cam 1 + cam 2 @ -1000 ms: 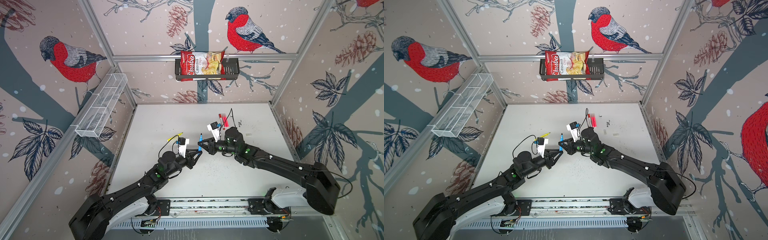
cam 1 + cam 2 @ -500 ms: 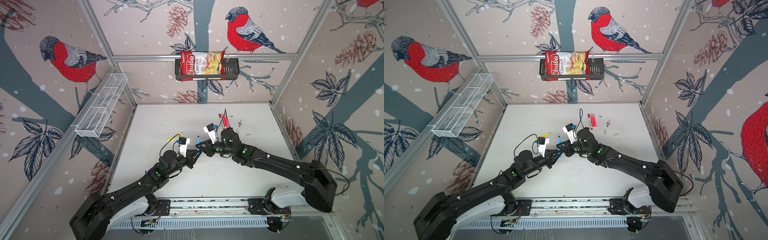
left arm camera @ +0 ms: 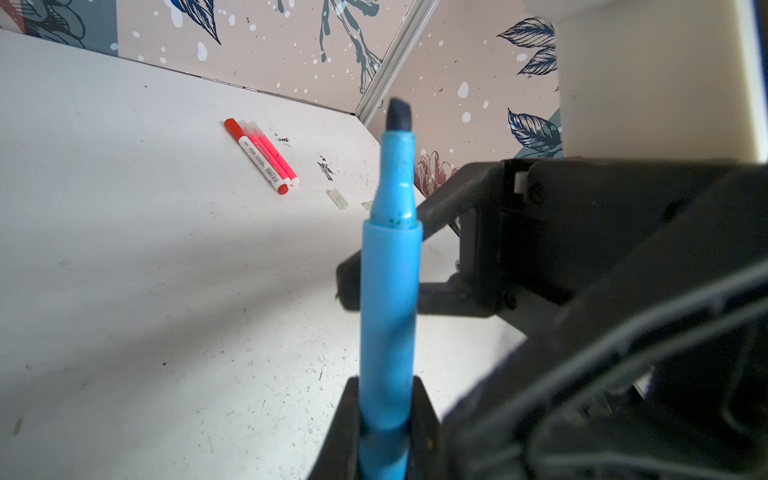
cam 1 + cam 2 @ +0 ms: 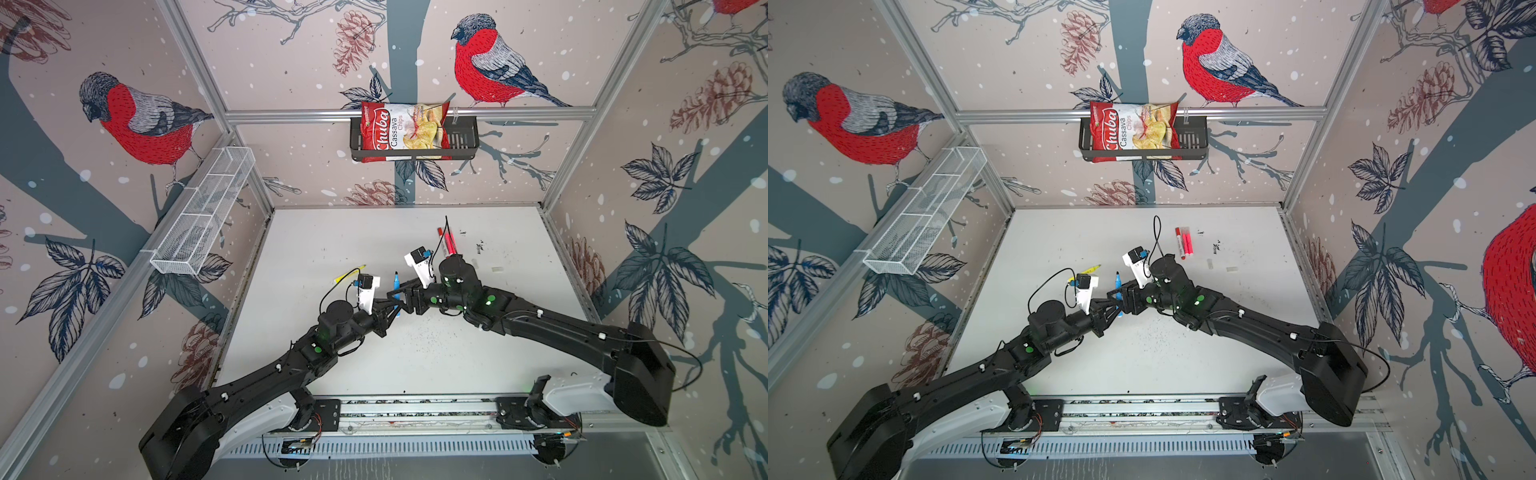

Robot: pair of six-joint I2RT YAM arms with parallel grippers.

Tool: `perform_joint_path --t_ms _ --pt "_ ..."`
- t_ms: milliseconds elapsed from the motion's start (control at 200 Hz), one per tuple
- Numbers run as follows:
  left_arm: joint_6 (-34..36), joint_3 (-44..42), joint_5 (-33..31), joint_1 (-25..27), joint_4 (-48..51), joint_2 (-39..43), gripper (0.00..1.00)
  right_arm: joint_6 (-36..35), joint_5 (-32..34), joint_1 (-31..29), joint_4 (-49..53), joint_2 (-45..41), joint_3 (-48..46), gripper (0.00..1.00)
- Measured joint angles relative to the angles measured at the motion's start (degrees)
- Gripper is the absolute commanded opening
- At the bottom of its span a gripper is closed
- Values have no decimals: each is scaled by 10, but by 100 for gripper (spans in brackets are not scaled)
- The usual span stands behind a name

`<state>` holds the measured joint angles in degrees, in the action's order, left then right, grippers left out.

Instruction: Insert the pens into the pen caps

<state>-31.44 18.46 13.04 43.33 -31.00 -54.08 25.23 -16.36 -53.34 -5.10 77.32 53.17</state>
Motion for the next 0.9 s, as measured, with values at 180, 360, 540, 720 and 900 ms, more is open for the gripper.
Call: perform_joint_path --t_ms 180,360,540,720,900 --pt "4 0 -13 0 8 10 0 1 63 61 56 -28 18 84" --pt "5 0 -23 0 21 22 0 8 106 191 117 -17 21 89" --pt "8 -1 -25 0 35 32 0 4 115 314 181 60 45 89" --pt "14 -1 -26 0 48 48 0 -13 125 374 217 156 83 89" --pt "15 -3 -28 0 50 63 0 -33 127 395 224 232 132 84"
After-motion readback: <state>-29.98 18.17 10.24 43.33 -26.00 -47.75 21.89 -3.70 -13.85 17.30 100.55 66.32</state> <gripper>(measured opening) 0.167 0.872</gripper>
